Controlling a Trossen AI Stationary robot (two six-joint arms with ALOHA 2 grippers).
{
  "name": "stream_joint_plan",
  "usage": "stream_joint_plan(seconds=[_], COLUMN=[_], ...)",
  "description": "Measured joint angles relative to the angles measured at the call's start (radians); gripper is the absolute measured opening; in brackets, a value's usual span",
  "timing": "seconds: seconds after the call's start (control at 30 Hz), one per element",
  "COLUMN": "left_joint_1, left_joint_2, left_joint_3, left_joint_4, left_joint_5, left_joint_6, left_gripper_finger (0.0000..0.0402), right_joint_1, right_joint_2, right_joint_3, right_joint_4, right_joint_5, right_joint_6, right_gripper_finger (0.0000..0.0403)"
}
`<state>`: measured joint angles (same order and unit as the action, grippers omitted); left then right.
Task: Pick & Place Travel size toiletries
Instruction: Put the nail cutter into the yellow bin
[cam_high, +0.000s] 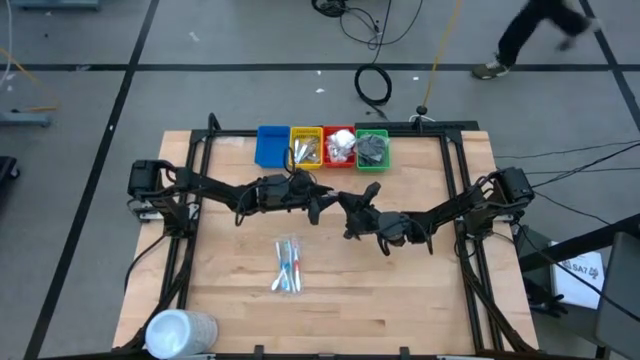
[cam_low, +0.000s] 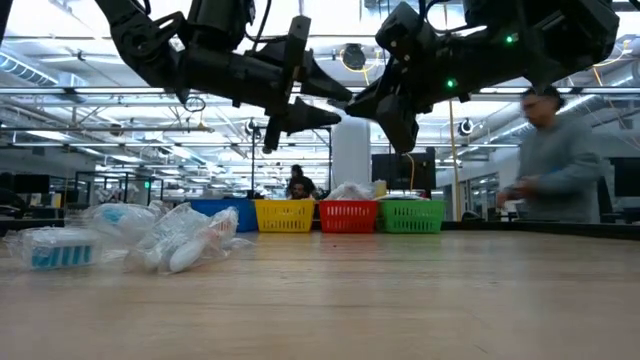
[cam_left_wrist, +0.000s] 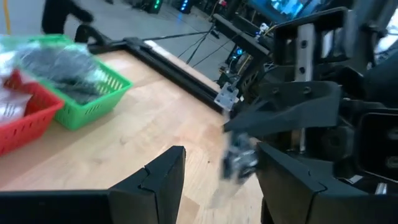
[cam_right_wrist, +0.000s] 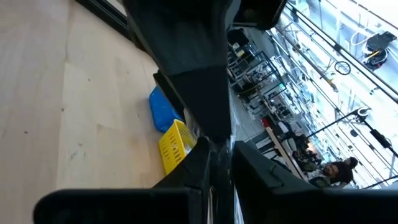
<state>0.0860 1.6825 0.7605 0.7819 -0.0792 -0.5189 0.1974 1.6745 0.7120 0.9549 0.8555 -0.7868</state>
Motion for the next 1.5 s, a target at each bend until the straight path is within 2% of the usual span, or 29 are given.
stream_joint_plan(seconds=[0.2,0.67,0.8,0.97,1.13,1.27,1.33,1.5], left_joint_1=[-0.029,-0.034,-0.034,-0.024,-0.013,-0.013,-0.012,-0.012], left_joint_2=[0.0,0.0,0.0,0.0,0.0,0.0,0.0,0.0], left_joint_3=[0.039,0.057,0.057,0.057,0.057,0.057,0.057,0.057], left_joint_4=[-0.003,-0.076,-0.077,-0.076,-0.075,-0.077,-0.077,-0.076], left_joint_5=[-0.003,-0.006,-0.007,-0.011,-0.001,-0.003,-0.003,-0.003], left_joint_6=[0.1,0.125,0.137,0.145,0.147,0.153,0.153,0.17], left_gripper_finger=[0.0191,0.0187,0.0145,0.0044,0.0036,0.0036,0.0036,0.0036], right_joint_1=[0.0,0.0,0.0,0.0,0.0,0.0,0.007,0.039], right_joint_2=[0.0,0.0,0.0,0.0,0.0,-0.001,-0.001,-0.001], right_joint_3=[0.0,0.0,0.0,0.0,0.0,0.001,0.001,0.001], right_joint_4=[-0.002,-0.003,-0.002,-0.002,-0.003,-0.027,-0.043,-0.08], right_joint_5=[-0.021,-0.017,-0.017,-0.013,-0.015,-0.015,-0.004,0.118], right_joint_6=[0.02,0.016,0.016,0.016,0.016,0.058,0.096,0.143], right_gripper_finger=[0.0038,0.0039,0.0039,0.0039,0.0045,0.0082,0.0115,0.0211])
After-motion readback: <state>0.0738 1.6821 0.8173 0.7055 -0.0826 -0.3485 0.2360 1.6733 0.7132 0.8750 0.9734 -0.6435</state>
